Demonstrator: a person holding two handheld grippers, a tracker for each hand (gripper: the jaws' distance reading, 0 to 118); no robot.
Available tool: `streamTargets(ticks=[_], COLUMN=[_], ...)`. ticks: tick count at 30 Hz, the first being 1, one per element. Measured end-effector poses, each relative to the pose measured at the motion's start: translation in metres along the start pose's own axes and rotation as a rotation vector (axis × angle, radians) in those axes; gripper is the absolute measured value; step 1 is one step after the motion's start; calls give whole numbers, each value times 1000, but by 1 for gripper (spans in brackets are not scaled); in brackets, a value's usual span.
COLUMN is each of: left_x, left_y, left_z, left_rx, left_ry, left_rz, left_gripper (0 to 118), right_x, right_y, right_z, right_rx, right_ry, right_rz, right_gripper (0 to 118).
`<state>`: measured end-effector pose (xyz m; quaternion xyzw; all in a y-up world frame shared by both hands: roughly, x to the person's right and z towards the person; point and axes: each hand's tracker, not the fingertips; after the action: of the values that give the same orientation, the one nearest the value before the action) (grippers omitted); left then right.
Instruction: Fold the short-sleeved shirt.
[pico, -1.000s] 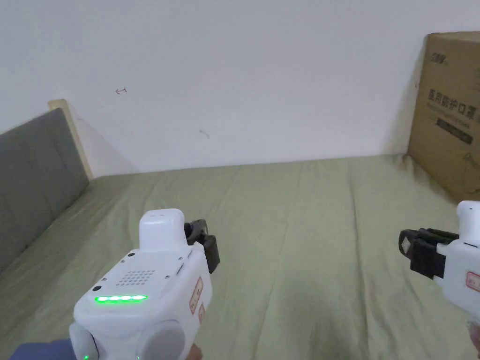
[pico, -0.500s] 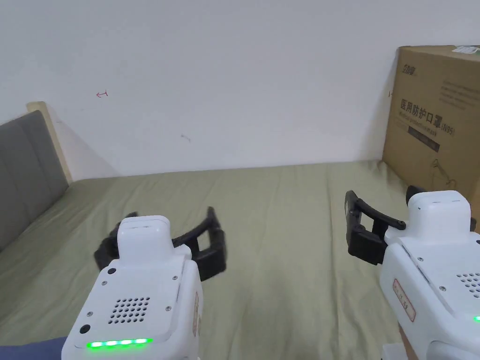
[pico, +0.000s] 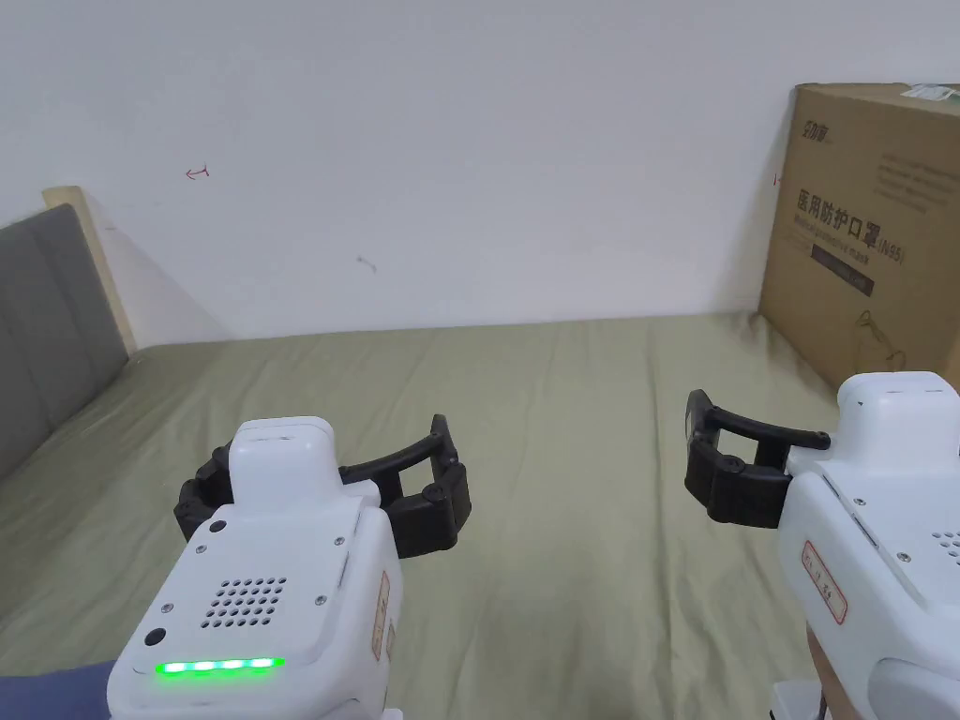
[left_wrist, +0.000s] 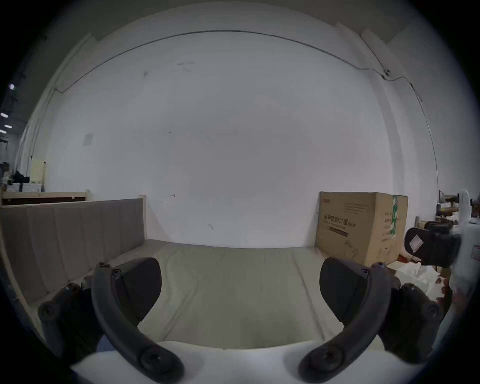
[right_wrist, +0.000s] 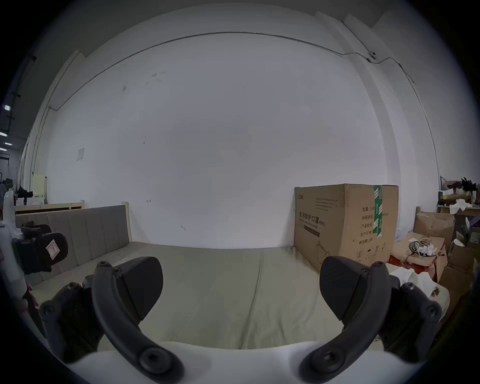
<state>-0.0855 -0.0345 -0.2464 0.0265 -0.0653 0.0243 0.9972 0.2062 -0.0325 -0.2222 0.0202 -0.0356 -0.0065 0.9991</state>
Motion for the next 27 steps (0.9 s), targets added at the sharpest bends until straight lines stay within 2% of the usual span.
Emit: streamTargets(ticks=[6,11,18,22,27], left_x=[-1,4,2,5,7], left_y=[-4,-5,-6,-6,2], left_z=[-2,-5,-8,-9,-6], left_rx=[-40,-62,-78,-88,-100], left_ry=[1,45,12,29,-18], left_rz=[13,-34,-13,-32,32], left_gripper=[118,118,118,118,118], right_x=[-3,-7,-8,-7,-3], right_y=[-3,-5,-4,-5,-6], right_z=[-3,-5,-6,-7,-9], right_rx=[-31,-44,-52,-62,-86], right_ry=[10,26,25,28,28], right_rz=[16,32,45,39,-1], right_gripper=[118,118,118,118,118])
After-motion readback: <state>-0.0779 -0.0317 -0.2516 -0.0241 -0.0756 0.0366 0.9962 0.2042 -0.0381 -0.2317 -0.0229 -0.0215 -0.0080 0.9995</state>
